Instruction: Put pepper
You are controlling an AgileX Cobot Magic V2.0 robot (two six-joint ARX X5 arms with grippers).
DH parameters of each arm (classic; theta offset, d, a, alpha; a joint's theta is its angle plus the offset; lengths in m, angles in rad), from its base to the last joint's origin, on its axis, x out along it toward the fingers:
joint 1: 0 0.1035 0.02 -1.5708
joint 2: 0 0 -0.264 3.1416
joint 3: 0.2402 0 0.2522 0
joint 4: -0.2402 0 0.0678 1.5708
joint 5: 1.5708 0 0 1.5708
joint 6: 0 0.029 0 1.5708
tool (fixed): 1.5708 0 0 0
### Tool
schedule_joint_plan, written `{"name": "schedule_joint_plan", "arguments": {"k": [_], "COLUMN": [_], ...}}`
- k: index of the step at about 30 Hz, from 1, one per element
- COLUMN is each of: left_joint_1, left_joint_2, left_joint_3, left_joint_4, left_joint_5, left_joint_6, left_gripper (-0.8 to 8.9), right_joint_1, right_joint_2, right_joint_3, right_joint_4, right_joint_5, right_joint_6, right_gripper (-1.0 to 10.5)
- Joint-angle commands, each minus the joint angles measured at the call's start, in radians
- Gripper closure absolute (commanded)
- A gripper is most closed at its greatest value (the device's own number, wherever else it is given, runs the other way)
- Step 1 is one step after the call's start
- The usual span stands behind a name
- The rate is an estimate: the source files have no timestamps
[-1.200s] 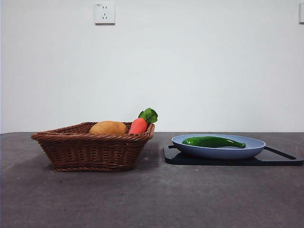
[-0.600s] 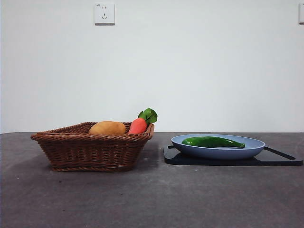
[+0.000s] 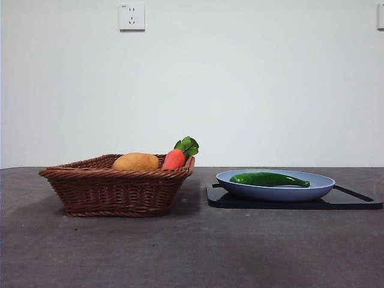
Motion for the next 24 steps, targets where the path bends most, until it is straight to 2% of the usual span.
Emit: {"name": "schedule_joint_plan", "arguments": {"k": [1,8,10,15,24], "left_joint_1": [0.003,0.003,0.003,0.003,0.003], "left_joint_2": [-0.003,-0.003,-0.003,-0.003,-0.003], "left_joint_3": [-0.008,-0.008,-0.008,-0.008,-0.008], "left_joint_4": [0.01,0.01,0.01,0.01,0.01], "left_joint_5": [0.006,0.006,0.006,0.006,0.006], "left_joint_6": [-0.007,-0.007,-0.007,-0.007,-0.007], "left_gripper": [8.05,8.05,8.05,8.05,8.05], "right_joint_1": [0.0,0.001,0.001,0.001,0.001], "right_joint_2": [-0.071,-0.221,-0.254,-0.325,-0.375], "right_joint_3": [-0.147,-0.413,-0.469,-0.566,-0.655], "right_joint_4": [0.121,0.234,0.24,0.239,0.235], "right_joint_5": [0.004,0.013,0.053,0.135,0.134], "right_joint_6": [0.007,0.01,0.025,0.065,0.101], "right_gripper": [9.4,9.4,9.4,9.4,9.4]}}
